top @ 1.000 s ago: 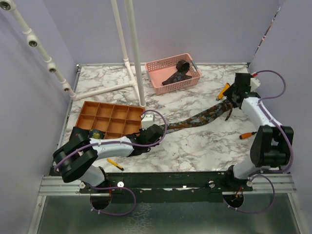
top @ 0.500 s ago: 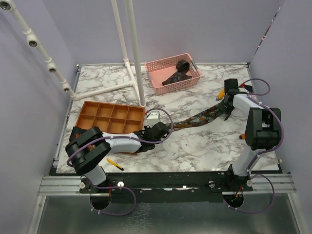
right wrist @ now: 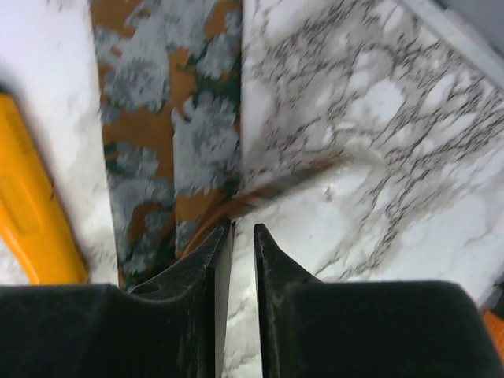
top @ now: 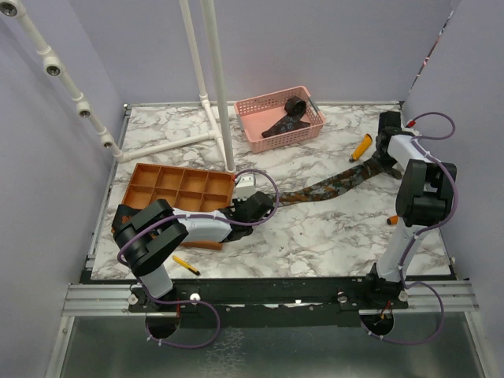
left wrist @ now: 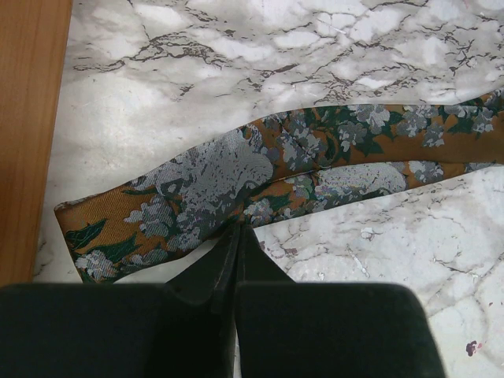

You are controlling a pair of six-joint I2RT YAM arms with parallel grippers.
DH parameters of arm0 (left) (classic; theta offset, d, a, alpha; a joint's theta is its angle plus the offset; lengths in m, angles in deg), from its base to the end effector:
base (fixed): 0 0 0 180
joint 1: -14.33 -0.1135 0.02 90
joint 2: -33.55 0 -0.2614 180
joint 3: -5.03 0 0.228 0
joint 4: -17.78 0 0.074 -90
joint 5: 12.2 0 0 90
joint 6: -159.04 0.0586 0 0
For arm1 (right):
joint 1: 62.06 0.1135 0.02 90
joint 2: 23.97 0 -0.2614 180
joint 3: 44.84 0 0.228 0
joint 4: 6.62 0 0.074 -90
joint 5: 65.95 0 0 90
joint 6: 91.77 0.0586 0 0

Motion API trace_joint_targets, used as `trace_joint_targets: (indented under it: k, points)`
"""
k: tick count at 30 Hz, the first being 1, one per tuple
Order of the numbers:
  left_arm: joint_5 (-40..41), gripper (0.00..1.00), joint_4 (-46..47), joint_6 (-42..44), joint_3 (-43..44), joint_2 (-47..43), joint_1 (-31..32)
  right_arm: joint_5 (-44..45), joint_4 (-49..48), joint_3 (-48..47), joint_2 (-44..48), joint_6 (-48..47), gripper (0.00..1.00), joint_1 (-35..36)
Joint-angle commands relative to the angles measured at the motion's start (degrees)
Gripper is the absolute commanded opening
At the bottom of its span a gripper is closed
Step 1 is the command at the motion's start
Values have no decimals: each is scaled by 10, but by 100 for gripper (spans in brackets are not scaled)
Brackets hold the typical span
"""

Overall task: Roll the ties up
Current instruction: Flatten out the tie at the center of the board.

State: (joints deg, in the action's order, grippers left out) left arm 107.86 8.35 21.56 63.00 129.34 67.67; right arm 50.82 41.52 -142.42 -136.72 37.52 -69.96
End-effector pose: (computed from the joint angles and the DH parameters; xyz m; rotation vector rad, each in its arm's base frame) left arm 0.2093 -0.2321 0.1422 -0.1219 2.2734 -0.2955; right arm 0.3905 -0.0808 0.1820 1.1488 2.2718 -0.4192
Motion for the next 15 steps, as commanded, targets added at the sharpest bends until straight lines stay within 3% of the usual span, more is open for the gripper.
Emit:
trace_joint_targets:
  k: [1,7,12,15]
  points:
    - [-10,0,-56,-5,-21,31,-8,43,6,-37,-4,-25,24,-32]
    - [-21,0,-56,-3,-20,17,-8,-42,-44,-24,59,-17,36,-30]
    - [-42,0,-57,3,-27,-36,-7,-191,-149,71,130,-46,41,48]
    - [-54,0,-57,5,-34,-79,-5,-235,-132,74,106,-34,41,79]
